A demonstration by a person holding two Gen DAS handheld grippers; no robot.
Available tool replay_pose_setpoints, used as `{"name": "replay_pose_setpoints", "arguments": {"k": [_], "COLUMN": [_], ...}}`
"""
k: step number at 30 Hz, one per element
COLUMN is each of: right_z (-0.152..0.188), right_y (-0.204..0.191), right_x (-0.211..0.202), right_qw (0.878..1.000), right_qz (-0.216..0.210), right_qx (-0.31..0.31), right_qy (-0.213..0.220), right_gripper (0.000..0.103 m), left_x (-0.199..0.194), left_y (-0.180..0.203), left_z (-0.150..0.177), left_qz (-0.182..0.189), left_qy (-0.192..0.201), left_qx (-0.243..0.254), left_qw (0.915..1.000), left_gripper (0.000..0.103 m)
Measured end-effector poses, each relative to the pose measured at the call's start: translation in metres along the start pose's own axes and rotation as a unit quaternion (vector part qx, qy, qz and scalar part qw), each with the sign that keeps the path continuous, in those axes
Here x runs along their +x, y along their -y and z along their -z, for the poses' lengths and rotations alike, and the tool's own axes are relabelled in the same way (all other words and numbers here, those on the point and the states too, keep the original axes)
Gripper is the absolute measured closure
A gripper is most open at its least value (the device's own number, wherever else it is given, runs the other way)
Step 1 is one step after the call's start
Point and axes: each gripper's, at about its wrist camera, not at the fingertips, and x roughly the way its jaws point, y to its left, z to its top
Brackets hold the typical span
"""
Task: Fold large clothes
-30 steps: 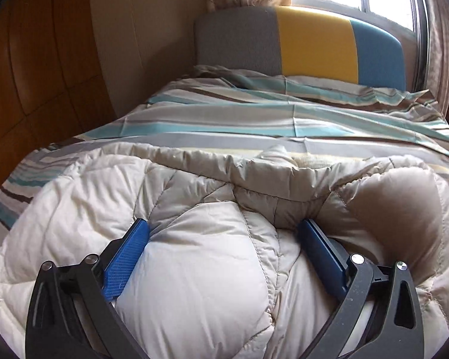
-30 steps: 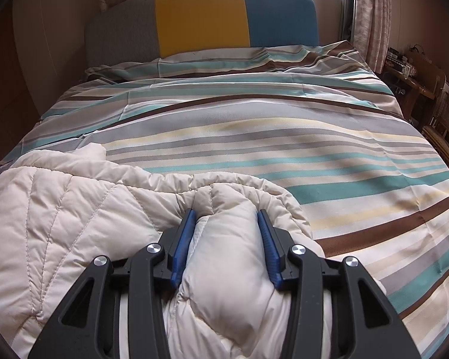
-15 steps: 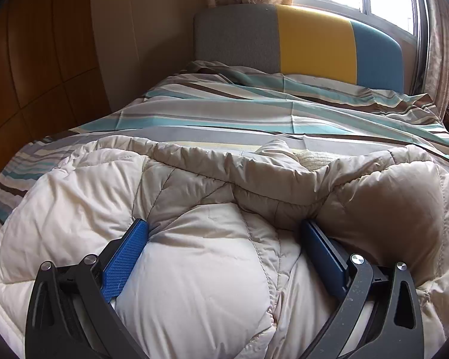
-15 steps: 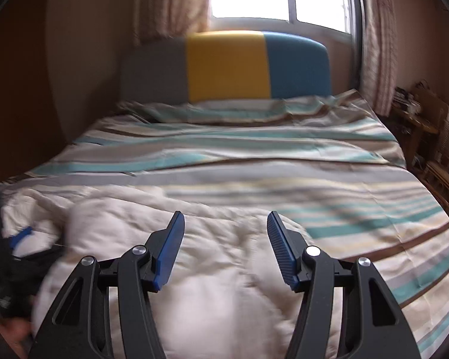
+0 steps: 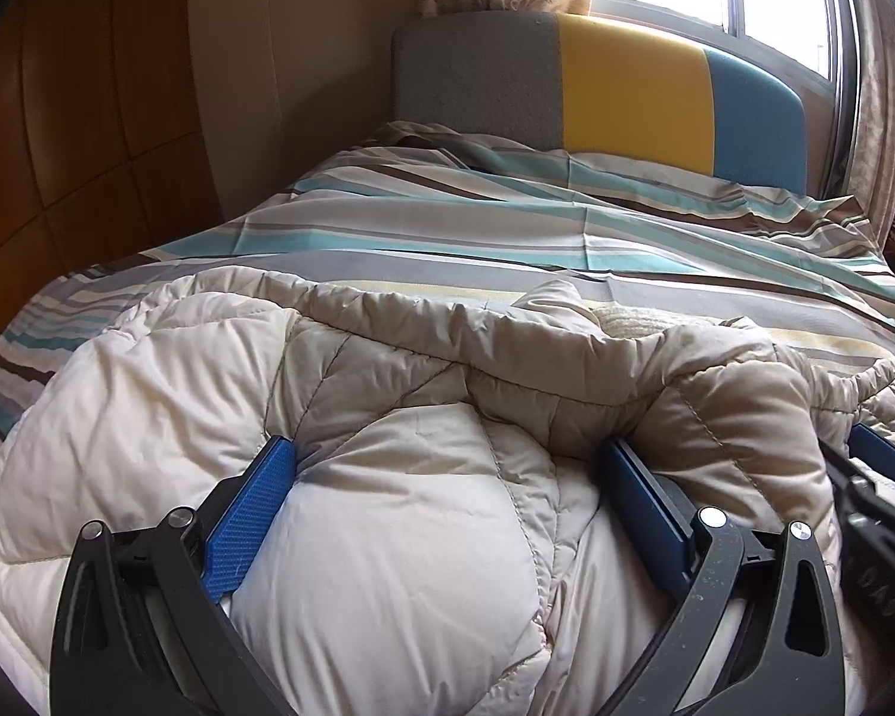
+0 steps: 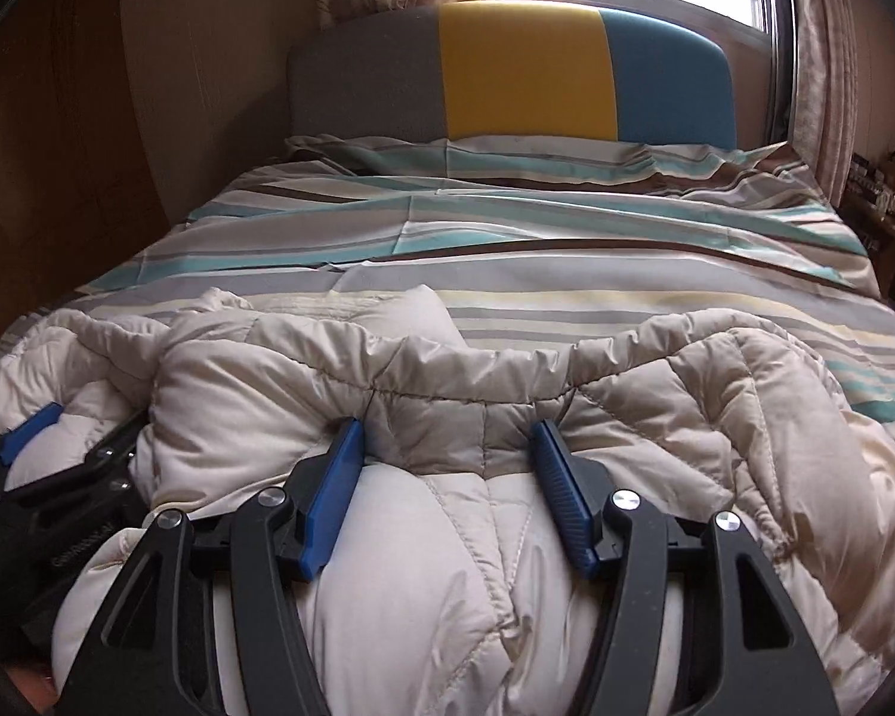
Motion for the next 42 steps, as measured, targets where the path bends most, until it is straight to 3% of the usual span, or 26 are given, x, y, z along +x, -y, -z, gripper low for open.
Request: {"name": "replay_pose_setpoints", "arguments": {"k": [7, 9, 12, 17, 21, 23, 26, 29, 35, 42], "right_z": [-0.003, -0.006, -0.012, -0.022, -0.013, -0.004, 0.004, 0.007, 0.009, 0.008], "right_y": [0.008, 0.016, 0.034, 0.064, 0.083, 0.084, 0.074, 0.072, 0.073, 0.070], "right_x": [-0.005, -0.018, -0.047, -0.063, -0.038, -0.026, -0.016, -0.008, -0.004, -0.006], "right_qw": [0.999, 0.998, 0.997, 0.999, 0.998, 0.998, 0.999, 0.998, 0.998, 0.998], "right_qz": [-0.021, -0.045, -0.056, -0.002, 0.012, 0.019, 0.034, 0.043, 0.041, 0.044], "right_qx": [0.012, 0.031, 0.054, 0.047, 0.063, 0.059, 0.032, 0.024, 0.029, 0.025], "right_qy": [-0.022, -0.014, 0.017, 0.023, -0.016, -0.030, -0.024, -0.025, -0.029, -0.026], "right_gripper": [0.040, 0.037, 0.037, 0.037, 0.037, 0.036, 0.033, 0.032, 0.030, 0.030], "left_x": [-0.006, -0.014, -0.028, -0.030, -0.002, 0.013, 0.019, 0.019, 0.028, -0.001], "left_y": [-0.005, -0.018, -0.040, -0.084, -0.111, -0.126, -0.141, -0.142, -0.143, -0.148], "left_z": [-0.008, -0.016, -0.026, -0.042, -0.037, -0.022, -0.008, 0.000, -0.001, 0.008], "left_qz": [0.018, 0.037, 0.043, -0.006, -0.052, -0.018, 0.023, 0.024, 0.041, 0.042], "left_qy": [-0.038, -0.061, -0.048, -0.033, -0.073, -0.091, -0.079, -0.067, -0.081, -0.079], "left_qx": [0.005, -0.001, -0.017, -0.030, -0.046, -0.073, -0.112, -0.119, -0.133, -0.134], "left_qw": [0.9991, 0.9974, 0.9978, 0.9990, 0.9949, 0.9930, 0.9903, 0.9903, 0.9870, 0.9869], "left_gripper": [0.003, 0.003, 0.003, 0.003, 0.003, 0.003, 0.003, 0.003, 0.003, 0.003]}}
